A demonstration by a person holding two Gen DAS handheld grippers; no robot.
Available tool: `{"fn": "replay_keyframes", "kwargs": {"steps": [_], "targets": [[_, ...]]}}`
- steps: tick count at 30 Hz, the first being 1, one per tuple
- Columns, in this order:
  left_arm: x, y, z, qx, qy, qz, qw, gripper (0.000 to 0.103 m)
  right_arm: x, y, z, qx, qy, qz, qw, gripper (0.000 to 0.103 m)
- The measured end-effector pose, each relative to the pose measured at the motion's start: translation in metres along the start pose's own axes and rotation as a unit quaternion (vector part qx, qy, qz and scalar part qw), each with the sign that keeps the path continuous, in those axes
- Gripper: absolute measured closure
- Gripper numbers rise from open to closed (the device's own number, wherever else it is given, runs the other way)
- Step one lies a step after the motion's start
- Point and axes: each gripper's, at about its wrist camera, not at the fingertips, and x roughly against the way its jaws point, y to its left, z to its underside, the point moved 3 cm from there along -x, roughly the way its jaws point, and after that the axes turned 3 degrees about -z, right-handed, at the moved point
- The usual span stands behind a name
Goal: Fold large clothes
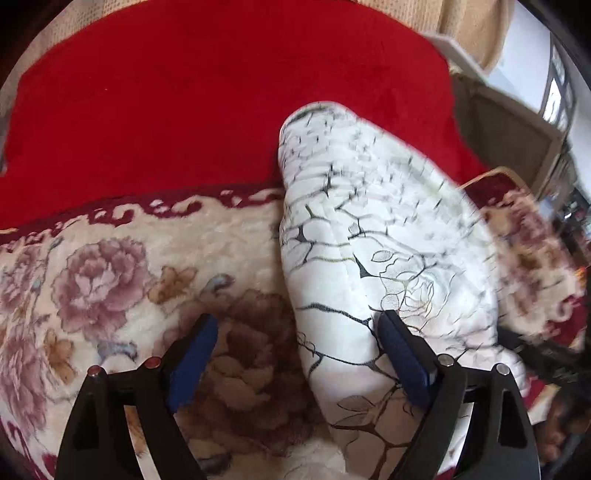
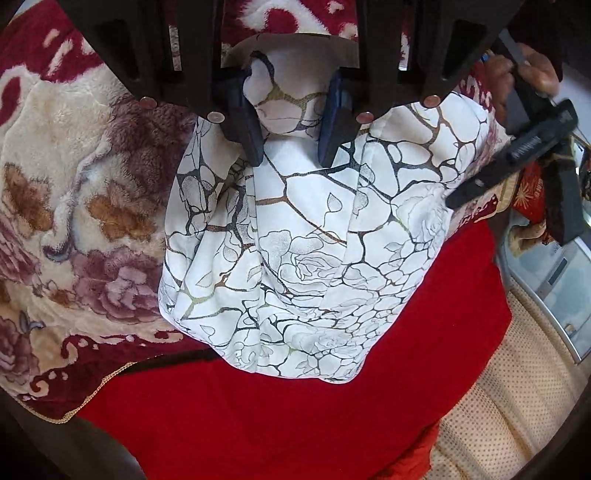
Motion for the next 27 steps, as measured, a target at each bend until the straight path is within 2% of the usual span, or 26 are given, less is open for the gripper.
{"fn": "replay_keyframes", "kwargs": {"steps": [1,5,8,10,12,13,16,20,22,24,27], "targets": [[-0.002,-0.004,0.003,-0.006,-0.005,-0.01,0.9999,0.013,-0.003,0.008,0.002,0.003,-0.001,0.008,1.0,0.068],[-0.007,0.002,0.007,0.024,0.014,0.007,0.9996,0.013,-0.016,0.006,-0.01,0.003,0.002,0.026,1.0,0.059],[-0.004,-0.004,0.017,0.029,0.0,-0.008,0.9996,0.013,-0.028,0.003,-0.019,0.007,0.005,0.031,0.999,0.055],[0.0,-0.007,0.02,0.028,-0.012,-0.004,0.9995,0.013,-0.03,0.005,-0.021,0.015,0.007,0.034,0.999,0.055],[0.007,-0.008,0.019,0.032,-0.025,0.006,0.9992,0.013,-0.026,0.005,-0.022,0.009,0.016,0.03,0.999,0.055],[0.01,-0.006,0.017,0.035,-0.041,-0.007,0.9985,0.013,-0.023,0.005,-0.024,0.005,0.024,0.027,0.999,0.055],[0.02,-0.009,0.012,0.029,-0.059,-0.015,0.9977,0.013,-0.007,0.007,-0.041,-0.006,0.06,-0.004,0.998,0.052],[0.025,-0.015,0.01,0.009,-0.067,-0.034,0.9971,0.013,0.021,0.019,-0.088,-0.003,0.027,-0.05,0.998,0.052],[0.026,-0.017,0.01,0.005,-0.07,-0.041,0.9967,0.013,0.02,0.03,-0.12,-0.002,0.012,-0.06,0.998,0.052],[0.027,-0.017,0.01,0.002,-0.072,-0.043,0.9965,0.013,0.006,0.042,-0.152,0.007,0.007,-0.06,0.998,0.052],[0.027,-0.015,0.01,0.002,-0.073,-0.041,0.9965,0.012,-0.041,0.049,-0.19,-0.007,0.032,-0.056,0.998,0.052]]}}
